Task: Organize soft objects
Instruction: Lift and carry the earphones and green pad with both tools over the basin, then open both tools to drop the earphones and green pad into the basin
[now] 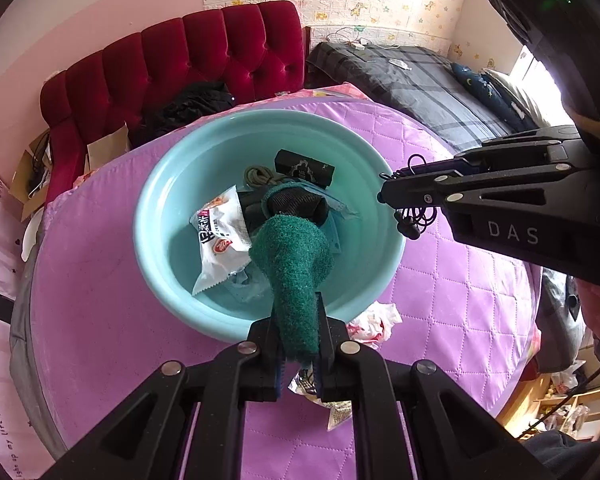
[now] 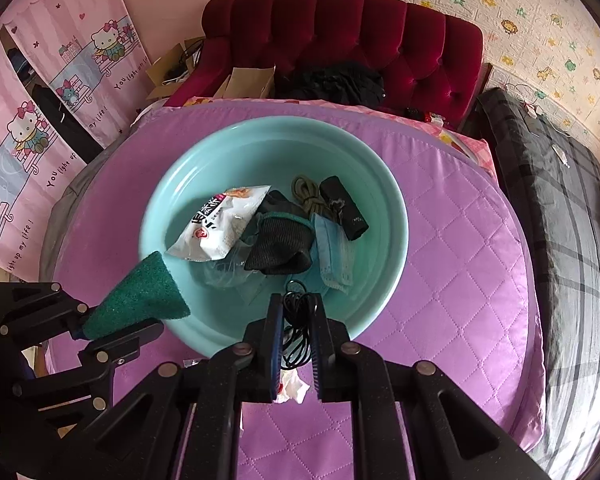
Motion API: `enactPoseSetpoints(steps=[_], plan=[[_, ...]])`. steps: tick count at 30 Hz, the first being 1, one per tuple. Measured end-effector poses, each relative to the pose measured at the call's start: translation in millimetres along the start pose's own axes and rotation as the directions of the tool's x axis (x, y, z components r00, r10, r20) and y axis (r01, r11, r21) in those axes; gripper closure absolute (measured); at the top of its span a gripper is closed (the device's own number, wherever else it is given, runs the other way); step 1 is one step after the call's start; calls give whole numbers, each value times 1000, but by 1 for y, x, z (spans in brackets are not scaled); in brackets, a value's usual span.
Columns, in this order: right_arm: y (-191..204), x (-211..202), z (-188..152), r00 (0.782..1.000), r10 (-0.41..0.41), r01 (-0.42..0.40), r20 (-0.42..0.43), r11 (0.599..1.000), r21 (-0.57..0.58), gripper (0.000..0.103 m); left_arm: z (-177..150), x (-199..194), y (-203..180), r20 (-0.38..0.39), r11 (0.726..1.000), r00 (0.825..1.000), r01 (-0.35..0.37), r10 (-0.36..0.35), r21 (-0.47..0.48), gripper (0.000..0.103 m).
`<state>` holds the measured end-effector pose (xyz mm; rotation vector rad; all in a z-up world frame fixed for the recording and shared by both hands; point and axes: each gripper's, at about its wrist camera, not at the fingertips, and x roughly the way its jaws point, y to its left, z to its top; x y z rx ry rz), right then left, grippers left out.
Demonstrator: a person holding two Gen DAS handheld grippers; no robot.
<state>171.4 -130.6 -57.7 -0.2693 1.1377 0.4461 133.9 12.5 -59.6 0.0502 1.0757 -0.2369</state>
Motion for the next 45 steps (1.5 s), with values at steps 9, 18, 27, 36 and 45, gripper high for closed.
enactPoseSetpoints(steps=[9, 18, 27, 36, 45], plan=[[-7, 19, 31, 1000, -7, 7, 3, 1000, 0, 92, 28, 21, 17, -12, 1000, 1000, -17, 17, -4, 92], [-19, 46, 61, 1000, -11, 11, -12, 1000, 18, 91, 55, 48, 32, -31, 1000, 999, -15, 15, -15, 92], [-27, 74, 79, 1000, -2, 3, -22, 999, 41, 91, 73, 74, 42, -48, 999, 999, -18, 17, -37, 92], [-29, 94, 87, 999, 7, -6, -34, 999, 53, 91, 85, 98, 53, -64, 997, 998, -11, 6, -80, 92], [-34, 93, 88, 1000, 7, -5, -21, 996, 88, 82, 86, 97, 52, -60, 997, 998, -24, 20, -67, 90]])
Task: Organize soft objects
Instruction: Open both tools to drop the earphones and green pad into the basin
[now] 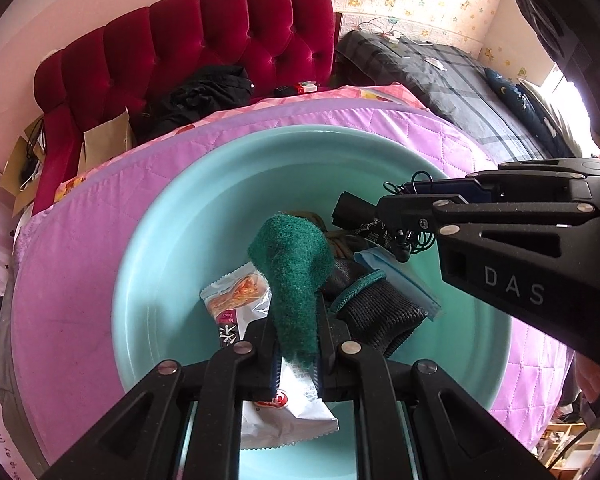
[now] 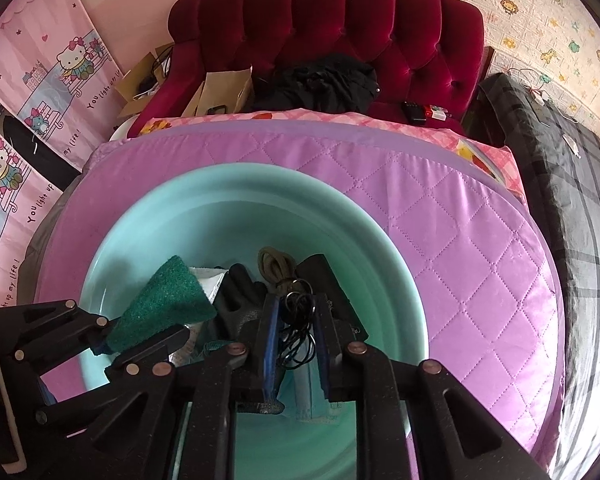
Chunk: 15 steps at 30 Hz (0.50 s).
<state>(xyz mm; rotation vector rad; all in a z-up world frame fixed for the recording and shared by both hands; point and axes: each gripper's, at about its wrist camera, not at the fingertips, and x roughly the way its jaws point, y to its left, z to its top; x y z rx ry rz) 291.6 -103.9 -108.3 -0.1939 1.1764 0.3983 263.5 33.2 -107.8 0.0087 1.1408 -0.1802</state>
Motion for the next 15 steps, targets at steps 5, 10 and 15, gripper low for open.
enactPoseSetpoints(steps=[5, 10, 15], plan=[[-2, -4, -1, 1000, -5, 5, 15, 1000, 23, 55, 1, -3, 0, 18, 999, 999, -36, 36, -1, 40], [2, -10, -4, 996, -80, 80, 31, 997, 4, 35, 0, -6, 1, 32, 998, 998, -56, 56, -13, 8], [5, -16, -9, 993, -113, 113, 44, 994, -5, 0, -3, -13, 1, 62, 995, 994, -94, 95, -15, 0]])
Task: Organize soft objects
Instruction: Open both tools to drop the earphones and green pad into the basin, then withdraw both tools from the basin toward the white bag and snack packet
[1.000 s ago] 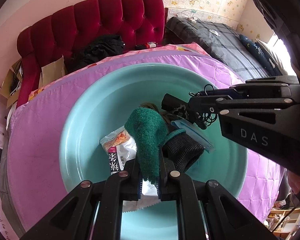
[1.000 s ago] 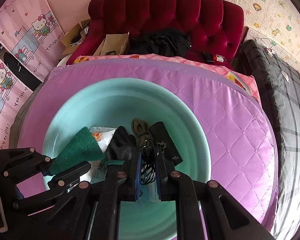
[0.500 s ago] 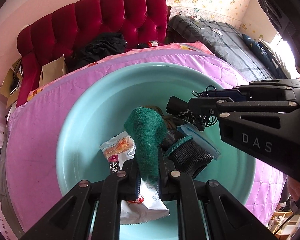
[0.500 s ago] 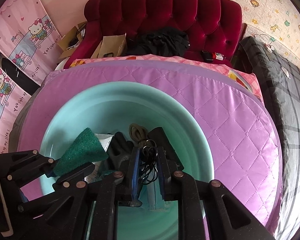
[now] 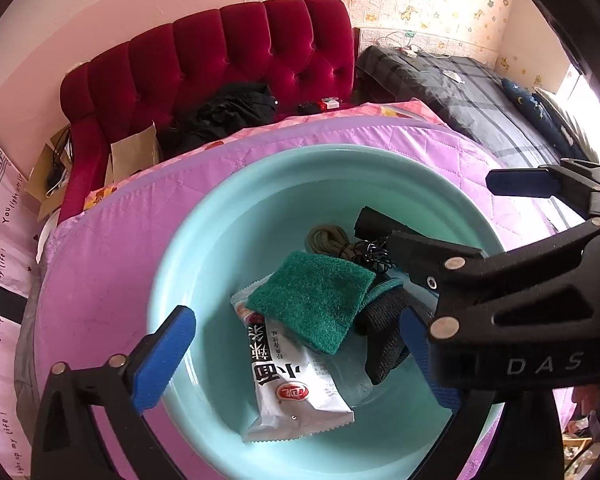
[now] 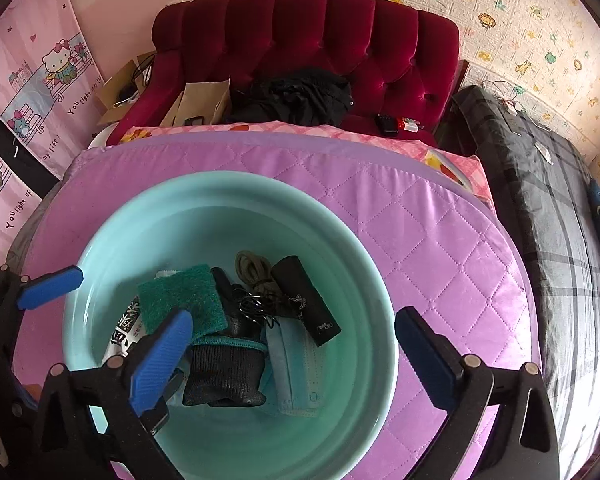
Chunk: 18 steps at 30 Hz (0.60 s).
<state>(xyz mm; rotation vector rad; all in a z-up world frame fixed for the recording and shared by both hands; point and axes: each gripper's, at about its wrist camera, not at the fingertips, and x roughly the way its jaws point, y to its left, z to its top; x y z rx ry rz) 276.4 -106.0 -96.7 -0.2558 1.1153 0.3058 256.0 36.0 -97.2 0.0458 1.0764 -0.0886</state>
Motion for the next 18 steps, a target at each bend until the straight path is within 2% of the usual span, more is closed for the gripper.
enactPoseSetpoints(steps=[10, 18], plan=[[1, -22, -20, 1000, -3, 3, -5, 1000, 10, 0, -15, -18, -8, 6, 999, 999, -32, 32, 42, 0], [4, -42, -43, 1000, 2, -2, 5, 1000, 22, 0, -38, -39, -12, 14, 999, 1000, -28, 27, 30, 0]])
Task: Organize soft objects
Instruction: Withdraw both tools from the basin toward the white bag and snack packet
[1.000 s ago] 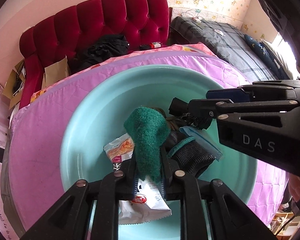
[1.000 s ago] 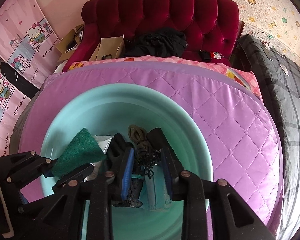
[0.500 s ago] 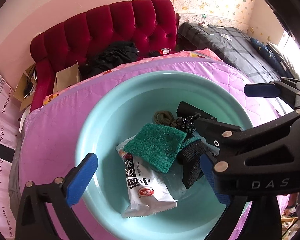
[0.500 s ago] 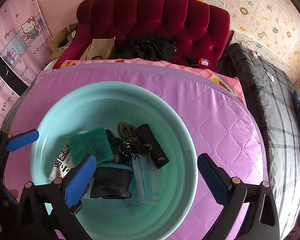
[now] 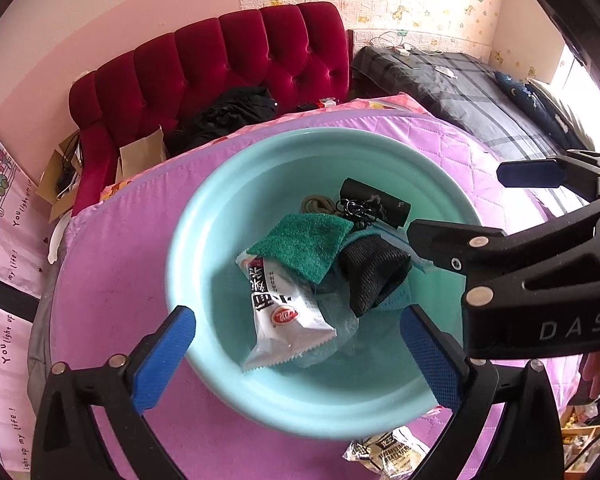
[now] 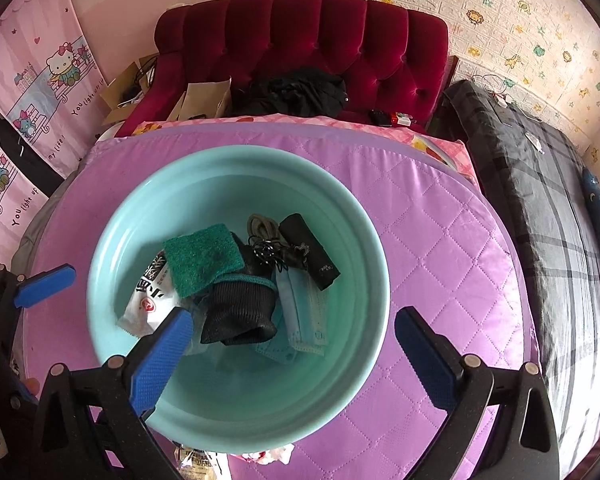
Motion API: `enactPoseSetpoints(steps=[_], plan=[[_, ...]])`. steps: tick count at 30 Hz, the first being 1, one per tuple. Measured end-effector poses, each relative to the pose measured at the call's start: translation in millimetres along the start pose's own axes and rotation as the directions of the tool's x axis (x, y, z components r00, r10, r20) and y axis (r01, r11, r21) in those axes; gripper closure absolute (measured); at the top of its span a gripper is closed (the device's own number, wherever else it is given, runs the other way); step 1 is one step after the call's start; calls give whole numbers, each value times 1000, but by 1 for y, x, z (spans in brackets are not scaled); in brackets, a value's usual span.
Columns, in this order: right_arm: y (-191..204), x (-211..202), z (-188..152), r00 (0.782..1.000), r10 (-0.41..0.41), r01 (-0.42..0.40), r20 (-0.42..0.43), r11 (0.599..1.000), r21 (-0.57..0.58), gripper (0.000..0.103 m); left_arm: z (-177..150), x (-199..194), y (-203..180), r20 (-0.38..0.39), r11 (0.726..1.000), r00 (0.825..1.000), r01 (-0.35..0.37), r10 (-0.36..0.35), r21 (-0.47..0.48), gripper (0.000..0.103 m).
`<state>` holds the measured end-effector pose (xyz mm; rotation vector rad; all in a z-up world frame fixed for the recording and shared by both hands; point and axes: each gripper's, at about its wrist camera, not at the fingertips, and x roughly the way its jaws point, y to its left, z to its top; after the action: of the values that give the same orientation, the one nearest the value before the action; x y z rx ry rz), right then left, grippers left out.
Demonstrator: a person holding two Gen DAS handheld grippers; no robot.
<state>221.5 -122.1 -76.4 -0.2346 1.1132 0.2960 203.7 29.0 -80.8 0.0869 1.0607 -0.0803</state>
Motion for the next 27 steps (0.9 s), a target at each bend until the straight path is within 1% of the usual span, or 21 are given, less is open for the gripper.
enactPoseSetpoints(steps=[4, 13, 27], plan=[[2, -10, -11, 1000, -10, 10, 3, 1000, -9, 0, -9, -12, -2, 13, 1000, 1000, -22, 22, 5, 0], [2, -31, -41, 1000, -17, 17, 2, 1000, 9, 0, -31, -37, -7, 36, 999, 999, -30, 30, -12, 0], [5, -51, -90, 1000, -10, 10, 4, 1000, 8, 0, -77, -58, -23, 32, 1000, 999, -16, 16, -14, 0]])
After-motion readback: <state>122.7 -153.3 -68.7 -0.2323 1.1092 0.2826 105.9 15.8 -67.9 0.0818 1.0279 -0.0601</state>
